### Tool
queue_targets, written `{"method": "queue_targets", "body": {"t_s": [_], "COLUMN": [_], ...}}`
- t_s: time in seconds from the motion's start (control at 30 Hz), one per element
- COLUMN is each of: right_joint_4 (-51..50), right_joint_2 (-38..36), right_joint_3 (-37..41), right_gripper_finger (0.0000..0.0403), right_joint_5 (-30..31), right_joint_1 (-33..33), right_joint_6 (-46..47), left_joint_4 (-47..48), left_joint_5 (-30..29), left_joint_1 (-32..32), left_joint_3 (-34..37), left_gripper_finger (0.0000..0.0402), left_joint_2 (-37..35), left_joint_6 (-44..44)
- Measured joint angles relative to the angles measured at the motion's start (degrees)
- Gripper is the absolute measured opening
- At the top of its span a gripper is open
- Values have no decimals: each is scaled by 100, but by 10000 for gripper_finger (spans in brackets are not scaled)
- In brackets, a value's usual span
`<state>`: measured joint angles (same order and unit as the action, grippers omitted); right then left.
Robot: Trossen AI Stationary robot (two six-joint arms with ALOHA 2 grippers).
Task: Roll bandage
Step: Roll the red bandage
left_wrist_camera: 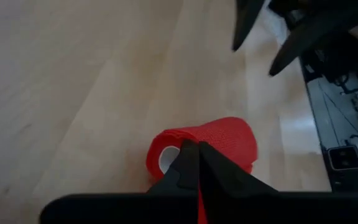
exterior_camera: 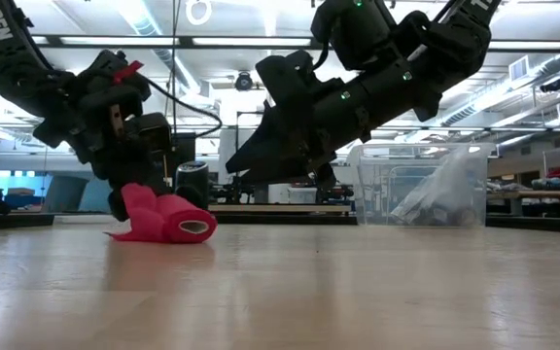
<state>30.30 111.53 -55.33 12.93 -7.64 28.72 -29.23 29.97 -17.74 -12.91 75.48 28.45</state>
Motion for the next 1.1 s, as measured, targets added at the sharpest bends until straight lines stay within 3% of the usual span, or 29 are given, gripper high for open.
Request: {"method": "queue_targets", "body": {"t_s": [0.47, 0.6, 0.9, 1.1], "right_joint_4": [67, -155, -1696, -2010], "right_joint_2": [-16, -321, -1880, -2123], "right_joint_3": [0, 0, -2, -1], "right_gripper_finger": [162, 167, 198, 213], "right_joint_5": [10, 178, 2156, 3128], "right_joint_1": [-126, -226, -841, -1232], "right_joint_6": [-248, -416, -939, -735], "left_joint_4": [-1133, -1755, -3433, -4438], "left_joint_5": [94, -180, -700, -940], "left_joint_1": [16, 14, 16, 171], "left_joint_3": [0, 0, 0, -4], "left_gripper_finger": [0, 0, 0, 0], "left_joint_2": [-7, -10, -11, -13], "left_joint_6": [-252, -461, -893, -1332]}}
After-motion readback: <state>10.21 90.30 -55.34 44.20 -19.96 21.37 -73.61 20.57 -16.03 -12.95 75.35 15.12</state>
